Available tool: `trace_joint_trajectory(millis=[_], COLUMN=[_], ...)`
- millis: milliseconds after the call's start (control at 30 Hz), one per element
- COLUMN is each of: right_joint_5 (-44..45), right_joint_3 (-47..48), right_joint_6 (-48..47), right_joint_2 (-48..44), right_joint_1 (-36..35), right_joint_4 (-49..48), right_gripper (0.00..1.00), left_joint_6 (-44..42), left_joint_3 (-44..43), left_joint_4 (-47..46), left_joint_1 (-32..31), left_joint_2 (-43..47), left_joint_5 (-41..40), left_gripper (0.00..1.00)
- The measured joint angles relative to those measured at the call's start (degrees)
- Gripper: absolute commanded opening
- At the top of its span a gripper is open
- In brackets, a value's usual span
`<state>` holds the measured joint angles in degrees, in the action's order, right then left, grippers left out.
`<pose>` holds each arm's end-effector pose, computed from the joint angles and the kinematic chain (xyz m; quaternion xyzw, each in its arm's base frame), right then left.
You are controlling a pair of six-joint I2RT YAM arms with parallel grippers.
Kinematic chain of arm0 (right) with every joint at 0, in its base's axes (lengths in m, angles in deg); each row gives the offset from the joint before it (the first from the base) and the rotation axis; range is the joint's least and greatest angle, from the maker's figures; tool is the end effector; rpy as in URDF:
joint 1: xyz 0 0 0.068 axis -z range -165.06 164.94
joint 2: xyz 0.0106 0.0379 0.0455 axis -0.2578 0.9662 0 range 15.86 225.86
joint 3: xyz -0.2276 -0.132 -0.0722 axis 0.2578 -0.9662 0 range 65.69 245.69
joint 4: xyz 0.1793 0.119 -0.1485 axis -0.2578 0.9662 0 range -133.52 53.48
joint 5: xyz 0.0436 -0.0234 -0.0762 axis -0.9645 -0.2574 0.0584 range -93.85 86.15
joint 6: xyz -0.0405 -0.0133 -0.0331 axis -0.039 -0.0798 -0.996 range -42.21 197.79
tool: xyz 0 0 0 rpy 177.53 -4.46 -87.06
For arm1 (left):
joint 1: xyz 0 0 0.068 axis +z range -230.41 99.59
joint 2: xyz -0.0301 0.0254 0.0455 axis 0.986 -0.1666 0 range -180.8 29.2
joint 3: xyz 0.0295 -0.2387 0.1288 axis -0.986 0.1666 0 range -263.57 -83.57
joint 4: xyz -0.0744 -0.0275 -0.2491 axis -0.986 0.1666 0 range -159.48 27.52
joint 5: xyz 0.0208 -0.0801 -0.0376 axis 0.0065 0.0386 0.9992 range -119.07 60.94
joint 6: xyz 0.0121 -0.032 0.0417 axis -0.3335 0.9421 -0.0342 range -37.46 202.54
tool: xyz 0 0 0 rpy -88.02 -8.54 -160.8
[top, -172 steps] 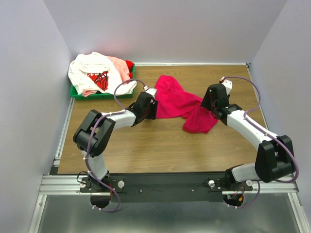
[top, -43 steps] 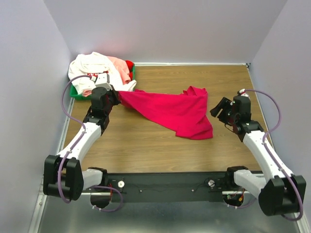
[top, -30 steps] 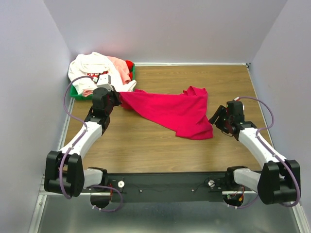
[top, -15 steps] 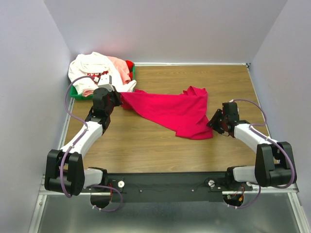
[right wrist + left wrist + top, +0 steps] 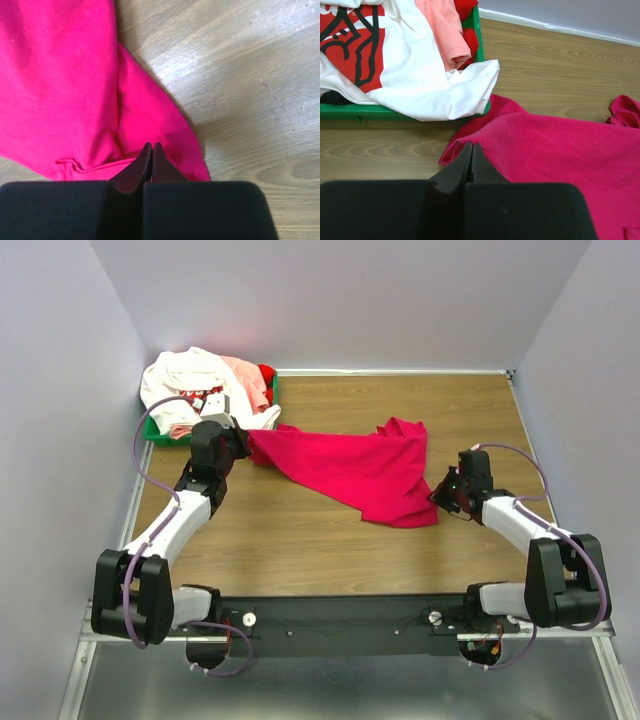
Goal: Fold and stack the t-shirts
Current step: Flatten the tshirt out
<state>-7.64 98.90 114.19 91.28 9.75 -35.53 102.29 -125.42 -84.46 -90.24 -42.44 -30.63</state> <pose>0.2441 0.0244 0.1647 0.2419 0.9082 0.1499 0.3070 0.2812 -0.0477 0.2664 -0.0768 0.7885 -0.1452 0.5926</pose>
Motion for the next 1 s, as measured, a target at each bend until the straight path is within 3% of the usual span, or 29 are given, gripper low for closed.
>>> trace_joint_trajectory(millis=[267,600,733,1000], right_joint_5=[0.1,2.7,4.7,7.7], right_joint_3=[5.4,35.1,46.7,63.1], right_joint_6=[-1.9,-6.8,-8.7,-12.5], right_joint_2=[-0.6,-2.9,-5.7,-15.0], right_joint_1=[0.0,0.0,0.0,0.0], right_joint_4=[1.9,7.2,10.0,13.9], right_gripper=[0.00,0.00,0.01,0.00], left_joint_6=[0.0,0.2,0.2,-0.2], left_joint_3=[-0.5,-15.8,-22.1,-28.0], left_joint_4=[0.7,5.4,7.5,8.9], left_joint_1=[0.0,0.0,0.0,0.0], left_joint_2=[0.0,0.2,4.1,20.9], left_joint_5=[0.6,6.6,9.3,11.3], left_gripper=[0.00,0.00,0.00,0.00])
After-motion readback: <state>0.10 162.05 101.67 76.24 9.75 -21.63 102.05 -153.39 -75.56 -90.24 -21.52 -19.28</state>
